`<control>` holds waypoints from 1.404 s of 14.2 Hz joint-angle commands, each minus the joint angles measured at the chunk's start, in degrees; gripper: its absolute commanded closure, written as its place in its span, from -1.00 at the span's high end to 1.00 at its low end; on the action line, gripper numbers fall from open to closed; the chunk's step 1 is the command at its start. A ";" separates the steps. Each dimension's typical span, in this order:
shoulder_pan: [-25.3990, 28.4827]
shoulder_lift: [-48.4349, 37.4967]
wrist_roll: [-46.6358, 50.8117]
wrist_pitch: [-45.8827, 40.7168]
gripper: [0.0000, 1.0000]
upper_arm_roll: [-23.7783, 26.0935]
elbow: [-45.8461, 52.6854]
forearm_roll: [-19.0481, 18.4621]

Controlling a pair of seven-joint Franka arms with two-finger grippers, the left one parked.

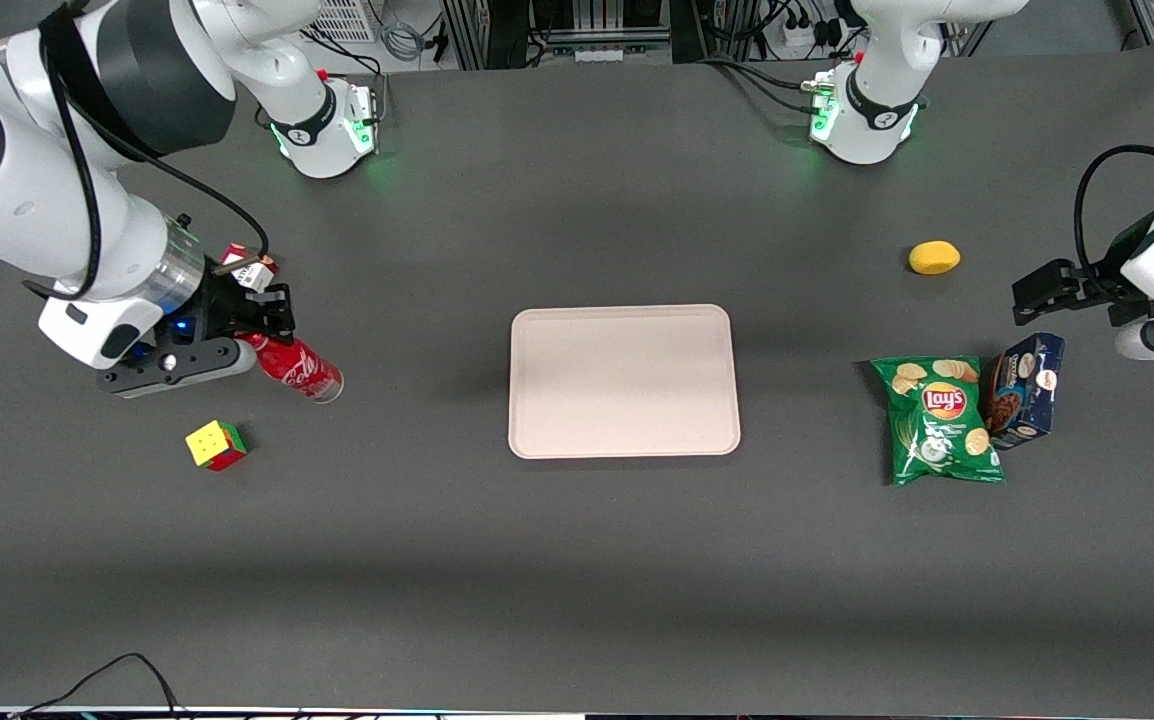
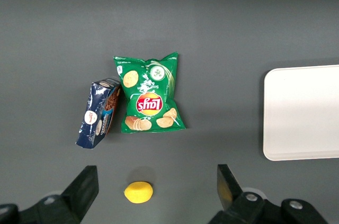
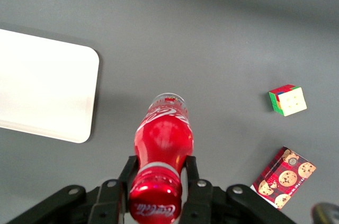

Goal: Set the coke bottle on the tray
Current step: 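Lift the bottle and carry it over the white tray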

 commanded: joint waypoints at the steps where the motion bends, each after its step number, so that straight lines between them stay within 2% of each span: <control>1: 1.25 1.98 7.07 -0.80 -1.00 3.47 2.63 0.91; 6: 13.27 5.48 28.25 1.92 -1.00 4.81 4.99 0.56; 8: 16.27 8.73 35.48 3.49 -1.00 4.89 6.41 0.55; 11: 17.16 13.21 36.57 9.20 -1.00 5.33 5.97 0.29; 14: 17.07 16.65 36.65 19.55 -1.00 5.42 0.46 -3.04; 16: 16.81 18.14 36.48 25.37 -1.00 5.42 -2.63 -3.31; 20: 16.63 20.96 36.04 26.01 -1.00 5.42 -2.38 -3.40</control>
